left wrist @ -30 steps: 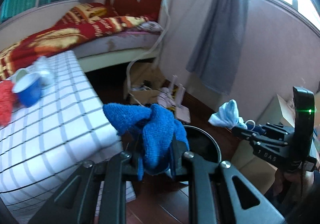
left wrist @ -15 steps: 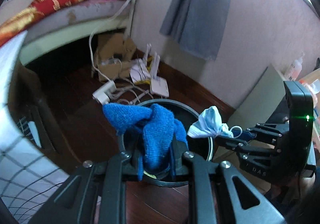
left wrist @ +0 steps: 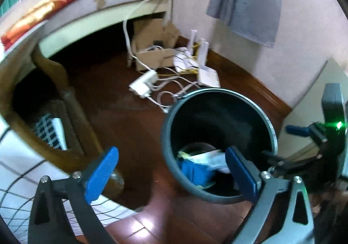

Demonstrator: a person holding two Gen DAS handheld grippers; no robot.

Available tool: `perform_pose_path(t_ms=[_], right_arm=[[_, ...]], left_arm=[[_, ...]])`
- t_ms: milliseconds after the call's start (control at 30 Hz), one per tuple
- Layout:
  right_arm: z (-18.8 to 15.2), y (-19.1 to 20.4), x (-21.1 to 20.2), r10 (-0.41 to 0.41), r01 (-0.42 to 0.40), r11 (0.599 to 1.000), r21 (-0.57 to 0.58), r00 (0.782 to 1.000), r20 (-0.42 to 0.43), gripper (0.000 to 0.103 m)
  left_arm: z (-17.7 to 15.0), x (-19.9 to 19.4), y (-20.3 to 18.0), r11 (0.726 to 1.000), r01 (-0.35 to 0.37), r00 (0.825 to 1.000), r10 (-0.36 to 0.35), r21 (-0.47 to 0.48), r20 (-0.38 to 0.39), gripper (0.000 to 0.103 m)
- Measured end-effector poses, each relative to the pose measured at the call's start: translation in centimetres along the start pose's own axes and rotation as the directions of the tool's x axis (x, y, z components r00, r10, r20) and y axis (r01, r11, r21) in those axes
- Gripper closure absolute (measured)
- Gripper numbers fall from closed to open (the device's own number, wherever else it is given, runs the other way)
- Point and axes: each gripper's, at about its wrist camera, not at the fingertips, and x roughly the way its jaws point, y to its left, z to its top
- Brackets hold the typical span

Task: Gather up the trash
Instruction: 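Carry both items over the black bin and open both tools to drop them, then move both tools back toward the table of trash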

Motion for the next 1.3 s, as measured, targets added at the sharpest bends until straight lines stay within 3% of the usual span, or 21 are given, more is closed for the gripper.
perform_pose_path(t_ms=[67,267,567,800,1100,1300], right_arm=[[0.1,-0.2,-0.7,-0.03,0.03,1.0,0.004,0.999,0.029,0.0],[0.1,0.7,-3.4,-0.067,0.066,0.998,0.009,0.991,0.116,0.0],[1.3,2.5,-7.1,0.002,-0.009,0.999,0.041,0.985,0.172,0.0],[2.6,4.4,-9.5,0.034,-0.05,0.996,0.069,0.977,0.211,0.0],[3.8,9.4,-11.0,0.088,-0.083,0.996,-0.028,0.965,0.246,0.0],[5.2,13.5,-12.9,0.134,-0.105,0.988,-0.109,0.944,0.303,0.0]], left_arm=[[-0.4,-0.9,0.3,0.999,-0.038,0.999,0.038,-0.007,0.014,0.0],[-0.8,-2.5,1.5,0.997,-0.071,0.997,0.072,-0.044,0.033,0.0],[-0.9,-5.9,2.4,0.993,-0.108,0.99,0.113,-0.051,0.086,0.0],[-1.5,-9.0,4.6,0.985,-0.131,0.981,0.145,-0.109,0.126,0.0],[-2.8,-12.3,8.3,0.962,-0.182,0.964,0.216,-0.204,0.158,0.0],[-4.1,-14.5,10.9,0.939,-0.222,0.948,0.271,-0.262,0.168,0.0]])
